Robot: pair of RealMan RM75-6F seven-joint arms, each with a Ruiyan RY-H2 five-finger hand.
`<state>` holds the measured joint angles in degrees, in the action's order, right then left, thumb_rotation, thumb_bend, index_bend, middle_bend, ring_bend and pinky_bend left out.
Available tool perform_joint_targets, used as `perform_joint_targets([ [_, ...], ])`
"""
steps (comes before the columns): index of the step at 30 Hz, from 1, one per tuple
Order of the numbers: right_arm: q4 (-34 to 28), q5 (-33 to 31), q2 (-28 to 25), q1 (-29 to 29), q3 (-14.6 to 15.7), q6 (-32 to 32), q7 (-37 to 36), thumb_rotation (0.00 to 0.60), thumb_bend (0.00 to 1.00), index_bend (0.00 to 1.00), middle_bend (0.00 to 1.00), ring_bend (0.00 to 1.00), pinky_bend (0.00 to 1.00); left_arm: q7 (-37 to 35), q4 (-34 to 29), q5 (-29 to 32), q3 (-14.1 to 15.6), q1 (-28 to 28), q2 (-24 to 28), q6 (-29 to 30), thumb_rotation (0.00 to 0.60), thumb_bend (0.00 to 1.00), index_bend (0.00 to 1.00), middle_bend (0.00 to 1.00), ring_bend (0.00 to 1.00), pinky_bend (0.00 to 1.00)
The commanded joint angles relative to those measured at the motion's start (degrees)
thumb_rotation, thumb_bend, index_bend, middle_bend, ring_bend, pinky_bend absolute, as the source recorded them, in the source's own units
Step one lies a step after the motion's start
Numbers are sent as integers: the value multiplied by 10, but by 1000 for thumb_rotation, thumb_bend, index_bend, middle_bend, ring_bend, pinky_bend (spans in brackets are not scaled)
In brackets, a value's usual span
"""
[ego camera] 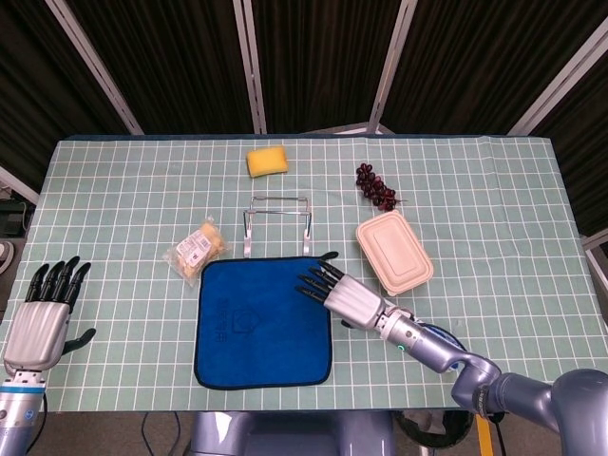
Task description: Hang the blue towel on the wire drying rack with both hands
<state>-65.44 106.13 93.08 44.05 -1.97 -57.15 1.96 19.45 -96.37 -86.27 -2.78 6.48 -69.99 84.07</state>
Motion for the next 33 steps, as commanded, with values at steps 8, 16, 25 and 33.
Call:
perform_joint_targets([
  [8, 44, -23, 38, 16, 6, 2, -3, 600, 0, 0, 0, 0, 0, 4, 2, 7, -1, 3, -3, -4, 600, 0, 0, 0, 0, 0],
  [16, 70, -32, 67, 27, 13, 1, -11, 600, 0, 0, 0, 0, 0, 9, 5, 14, -3, 7, -6, -8, 600, 0, 0, 0, 0, 0],
  [25, 90, -38, 88, 38, 19, -4, -18, 600, 0, 0, 0, 0, 0, 9, 10, 24, -4, 11, -9, -14, 600, 0, 0, 0, 0, 0],
  [33, 95, -48, 98, 45, 16, -13, -29, 600, 0, 0, 0, 0, 0, 9, 14, 31, -5, 15, -11, -19, 600, 0, 0, 0, 0, 0],
])
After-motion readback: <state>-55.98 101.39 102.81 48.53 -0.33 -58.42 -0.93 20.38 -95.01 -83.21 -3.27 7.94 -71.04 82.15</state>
